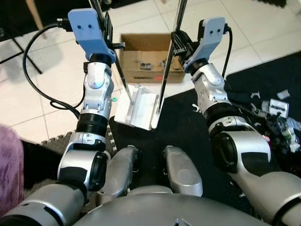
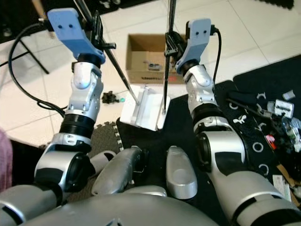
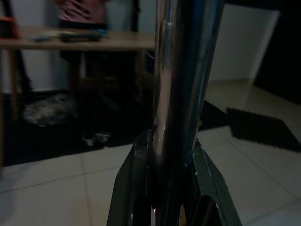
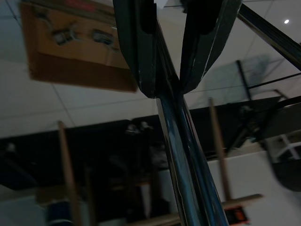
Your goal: Sweep floor
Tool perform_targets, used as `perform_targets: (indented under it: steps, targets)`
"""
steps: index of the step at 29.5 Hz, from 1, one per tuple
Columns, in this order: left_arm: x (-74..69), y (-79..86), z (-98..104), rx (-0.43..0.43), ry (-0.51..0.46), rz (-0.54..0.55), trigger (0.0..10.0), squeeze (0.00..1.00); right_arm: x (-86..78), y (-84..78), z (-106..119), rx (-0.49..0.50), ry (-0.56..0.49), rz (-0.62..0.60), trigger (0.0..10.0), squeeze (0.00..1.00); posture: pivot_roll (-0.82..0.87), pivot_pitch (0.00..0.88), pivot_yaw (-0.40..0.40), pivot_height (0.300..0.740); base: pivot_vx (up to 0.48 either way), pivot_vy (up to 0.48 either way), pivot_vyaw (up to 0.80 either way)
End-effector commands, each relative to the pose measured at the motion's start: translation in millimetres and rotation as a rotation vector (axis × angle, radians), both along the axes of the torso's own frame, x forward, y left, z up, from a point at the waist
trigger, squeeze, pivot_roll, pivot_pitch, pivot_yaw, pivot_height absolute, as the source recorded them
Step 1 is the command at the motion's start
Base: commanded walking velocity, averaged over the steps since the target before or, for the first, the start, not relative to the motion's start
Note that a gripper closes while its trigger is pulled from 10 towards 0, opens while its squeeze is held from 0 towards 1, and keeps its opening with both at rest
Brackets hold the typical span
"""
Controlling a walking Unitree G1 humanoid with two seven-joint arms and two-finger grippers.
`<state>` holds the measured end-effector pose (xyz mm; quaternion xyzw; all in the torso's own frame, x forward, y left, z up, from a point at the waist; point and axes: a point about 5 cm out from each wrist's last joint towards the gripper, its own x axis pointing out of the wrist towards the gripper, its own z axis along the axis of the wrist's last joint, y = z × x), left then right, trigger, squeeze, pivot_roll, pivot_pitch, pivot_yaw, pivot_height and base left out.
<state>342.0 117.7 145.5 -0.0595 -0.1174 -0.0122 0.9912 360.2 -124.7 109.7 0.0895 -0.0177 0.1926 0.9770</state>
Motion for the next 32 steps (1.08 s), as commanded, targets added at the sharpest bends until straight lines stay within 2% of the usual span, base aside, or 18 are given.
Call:
perform_targets:
  steps: [1, 13, 29, 32]
  targets:
    - [0.5, -4.3, 9.8, -0.014, -0.046, -0.006, 10.0, 0.0, 2.5, 2.6, 8.4, 0.01, -0.038, 0.003, 10.0, 0.0, -0.03, 0.077, 0.003, 0.74, 0.48, 0.0, 0.0]
    - [0.9, -4.4, 8.4, 0.004, -0.037, 0.0, 10.0, 0.0, 2.8, 1.5, 9.0, 0.01, -0.04, -0.002, 10.0, 0.0, -0.03, 0.078, 0.004, 0.74, 0.392, 0.0, 0.0]
    - [0.9, -4.4, 5.9, 0.012, -0.024, 0.004, 10.0, 0.0, 2.4, 3.2, 8.4, 0.01, -0.038, 0.003, 10.0, 0.0, -0.03, 0.081, 0.005, 0.74, 0.0, 0.0, 0.0]
    - [0.8, -4.2, 4.3, 0.018, -0.018, 0.006, 10.0, 0.0, 2.4, 1.5, 7.9, -0.014, -0.04, -0.001, 10.0, 0.0, -0.03, 0.081, 0.005, 0.74, 0.0, 0.0, 0.0]
